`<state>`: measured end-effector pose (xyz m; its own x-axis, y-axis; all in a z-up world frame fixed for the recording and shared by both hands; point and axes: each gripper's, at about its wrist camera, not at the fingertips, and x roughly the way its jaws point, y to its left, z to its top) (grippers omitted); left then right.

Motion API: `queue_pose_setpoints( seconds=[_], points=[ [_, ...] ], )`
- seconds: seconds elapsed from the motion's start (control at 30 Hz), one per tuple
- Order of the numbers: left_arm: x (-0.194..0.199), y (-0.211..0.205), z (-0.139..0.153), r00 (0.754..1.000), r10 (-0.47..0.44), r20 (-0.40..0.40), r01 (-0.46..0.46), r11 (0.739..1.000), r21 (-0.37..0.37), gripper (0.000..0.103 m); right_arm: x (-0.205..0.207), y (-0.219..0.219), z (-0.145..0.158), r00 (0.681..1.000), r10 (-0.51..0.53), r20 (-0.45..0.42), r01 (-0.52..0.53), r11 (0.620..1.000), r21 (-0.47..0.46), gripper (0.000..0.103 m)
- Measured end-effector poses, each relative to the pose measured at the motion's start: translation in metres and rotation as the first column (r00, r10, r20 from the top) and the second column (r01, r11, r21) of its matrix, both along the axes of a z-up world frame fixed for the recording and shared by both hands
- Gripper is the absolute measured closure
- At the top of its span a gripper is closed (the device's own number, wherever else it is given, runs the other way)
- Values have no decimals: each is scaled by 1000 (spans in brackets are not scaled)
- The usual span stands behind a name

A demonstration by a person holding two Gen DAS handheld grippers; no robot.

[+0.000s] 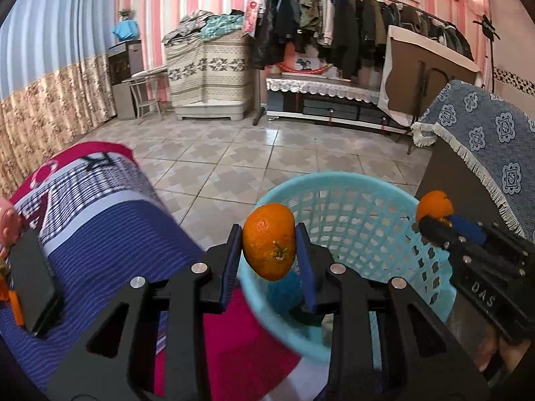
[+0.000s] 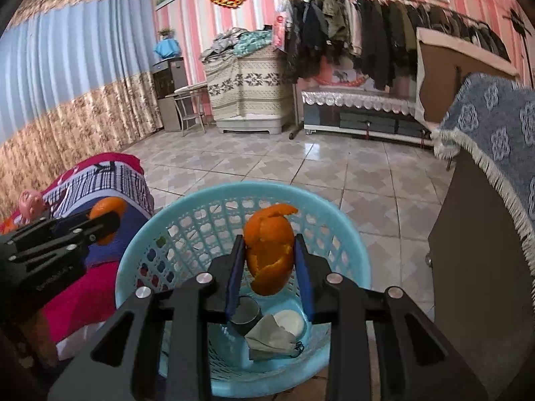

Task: Collect trash
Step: 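Open the left gripper to drop the mandarin while the right releases the peel, then move both grippers back over the items on the bed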

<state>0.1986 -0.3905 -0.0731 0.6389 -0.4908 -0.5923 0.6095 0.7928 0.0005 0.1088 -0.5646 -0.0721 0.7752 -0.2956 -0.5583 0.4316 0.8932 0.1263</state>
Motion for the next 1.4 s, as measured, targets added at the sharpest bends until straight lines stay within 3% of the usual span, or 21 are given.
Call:
queue_pose_setpoints(
  seconds=[0.3,0.47,0.73,0.8,0.87,1.03,1.27,1.4],
  points=[
    [8,-28,-4,999,-41,-1,41,999,2,68,10,0,-12,1000,-14,-18,14,1000,27,73],
    [9,-26,-3,999,-24,25,24,1000,-2,37,10,-6,-11,999,-39,-3,39,998,51,73],
    [16,2,8,998,39,41,-38,999,-11,23,21,-1,-19,1000,-22,-18,23,997,76,71],
    [16,14,11,996,66,53,-66,998,-11,20,22,3,-18,1000,-18,-13,18,998,64,64],
    [15,26,13,995,85,45,-84,996,-23,19,22,6,-16,1000,-21,-7,21,999,44,37],
    [11,53,17,990,126,54,-126,992,-19,17,18,12,-9,999,-19,29,19,1000,15,19],
    [4,106,27,978,204,47,-202,978,-44,14,19,29,3,999,13,44,-12,999,-34,13],
    [-4,136,33,963,256,82,-253,967,-43,8,20,42,7,998,43,51,-42,999,-33,12]
  ],
)
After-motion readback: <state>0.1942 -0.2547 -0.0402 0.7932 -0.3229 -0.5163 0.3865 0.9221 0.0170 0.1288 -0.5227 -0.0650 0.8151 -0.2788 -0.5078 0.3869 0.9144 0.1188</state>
